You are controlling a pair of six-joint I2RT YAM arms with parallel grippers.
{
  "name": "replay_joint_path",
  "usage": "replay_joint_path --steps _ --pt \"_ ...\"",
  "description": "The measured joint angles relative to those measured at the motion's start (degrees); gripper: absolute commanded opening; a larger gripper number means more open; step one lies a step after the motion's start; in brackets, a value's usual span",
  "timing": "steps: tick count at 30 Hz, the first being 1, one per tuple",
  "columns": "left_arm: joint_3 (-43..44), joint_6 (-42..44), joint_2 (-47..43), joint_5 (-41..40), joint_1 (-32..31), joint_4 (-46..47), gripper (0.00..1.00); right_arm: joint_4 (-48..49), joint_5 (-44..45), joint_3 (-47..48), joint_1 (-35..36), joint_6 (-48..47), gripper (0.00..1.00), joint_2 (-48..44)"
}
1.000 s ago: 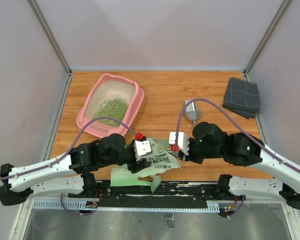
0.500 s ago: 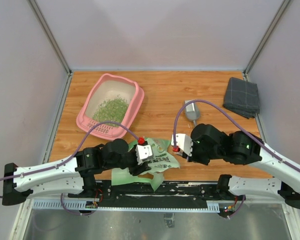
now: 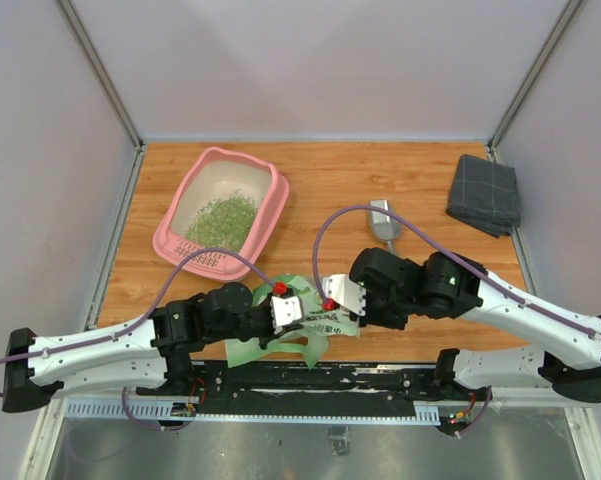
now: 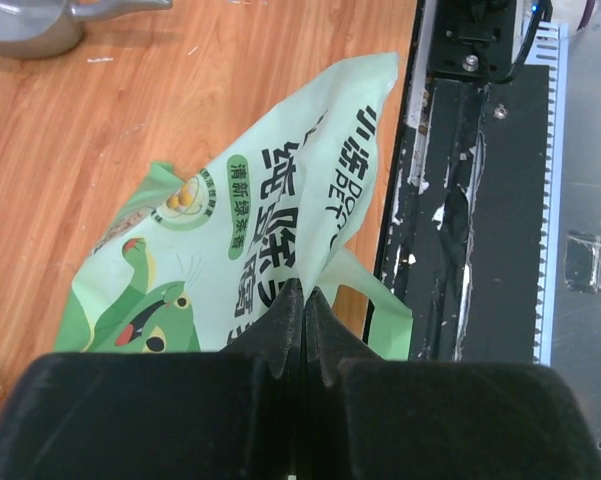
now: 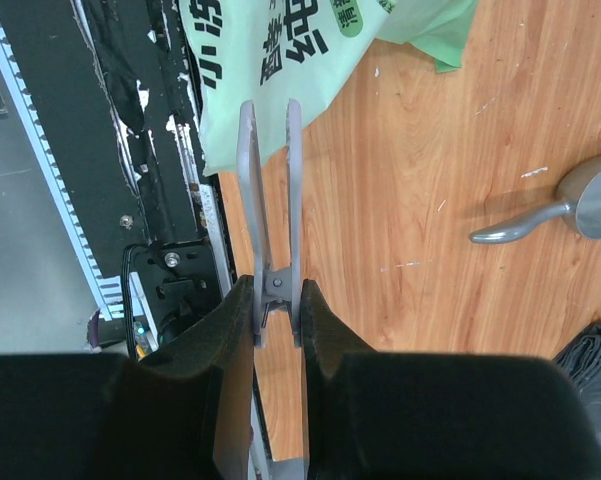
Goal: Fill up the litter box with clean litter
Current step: Clamp the cat litter bag at the center of the board.
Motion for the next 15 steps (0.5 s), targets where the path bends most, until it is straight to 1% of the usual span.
replay_joint_path --steps 6,15 --pt "-3.43 1.07 -4.63 -2.1 0.0 3.06 0.0 -0.5 0.04 1.49 1.38 0.5 0.01 2.12" --pt "-3.82 1.44 -7.78 -7.48 0.0 3.8 0.0 -0.48 1.81 1.42 1.55 1.29 0.01 2.58"
